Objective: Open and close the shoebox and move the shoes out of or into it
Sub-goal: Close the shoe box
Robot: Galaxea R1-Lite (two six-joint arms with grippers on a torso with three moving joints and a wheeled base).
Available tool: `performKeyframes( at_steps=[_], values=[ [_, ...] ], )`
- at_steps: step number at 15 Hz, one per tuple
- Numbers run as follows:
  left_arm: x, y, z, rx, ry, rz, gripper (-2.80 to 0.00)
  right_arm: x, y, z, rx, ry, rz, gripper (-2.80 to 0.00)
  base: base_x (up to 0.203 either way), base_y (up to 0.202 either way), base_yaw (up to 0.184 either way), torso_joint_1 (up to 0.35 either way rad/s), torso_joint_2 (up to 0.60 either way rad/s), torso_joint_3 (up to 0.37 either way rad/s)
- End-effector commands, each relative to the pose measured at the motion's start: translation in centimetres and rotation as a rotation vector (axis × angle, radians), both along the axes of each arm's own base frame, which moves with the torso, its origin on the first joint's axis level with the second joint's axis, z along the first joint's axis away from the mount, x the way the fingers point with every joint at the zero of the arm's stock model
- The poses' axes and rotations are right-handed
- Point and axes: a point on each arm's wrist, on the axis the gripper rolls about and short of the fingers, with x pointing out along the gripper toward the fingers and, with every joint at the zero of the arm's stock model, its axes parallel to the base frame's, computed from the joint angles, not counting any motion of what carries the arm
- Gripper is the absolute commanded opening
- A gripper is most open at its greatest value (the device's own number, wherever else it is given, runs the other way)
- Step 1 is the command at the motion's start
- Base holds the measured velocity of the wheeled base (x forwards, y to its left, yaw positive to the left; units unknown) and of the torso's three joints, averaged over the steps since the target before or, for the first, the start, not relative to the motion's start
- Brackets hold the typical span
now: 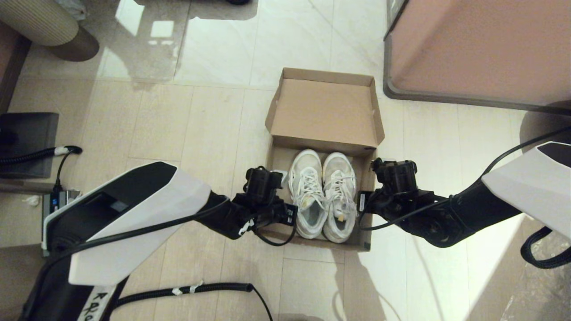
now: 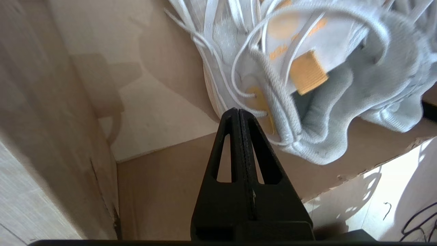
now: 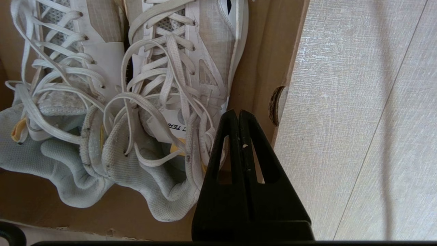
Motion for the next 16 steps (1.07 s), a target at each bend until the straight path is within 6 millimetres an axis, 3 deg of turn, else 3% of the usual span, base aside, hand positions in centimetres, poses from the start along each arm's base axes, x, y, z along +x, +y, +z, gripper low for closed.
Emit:
performKeyframes(
  at_steps=[1,8,16],
  values=[
    [0.1,0.0,-0.4,0.004,0.007,0.002,-2.80,0.1,0.0,-0.4,0.000,0.008,0.002,-2.80,0.000,0.000,0.000,0.000,0.00,0.000],
    [0.9,-0.6,-1.1,-0.005,0.001,-0.007,-2.80,0.8,0.2,-1.4,0.012,0.031,0.052,-2.80,0.000,0.000,0.000,0.000,0.00,0.000],
    [0.7,-0.7,-1.8,0.020,0.025,-0.005,-2.80,-0.7,-1.2,-1.6,0.017,0.066,0.030,-2.80,0.000,0.000,0.000,0.000,0.00,0.000]
  ],
)
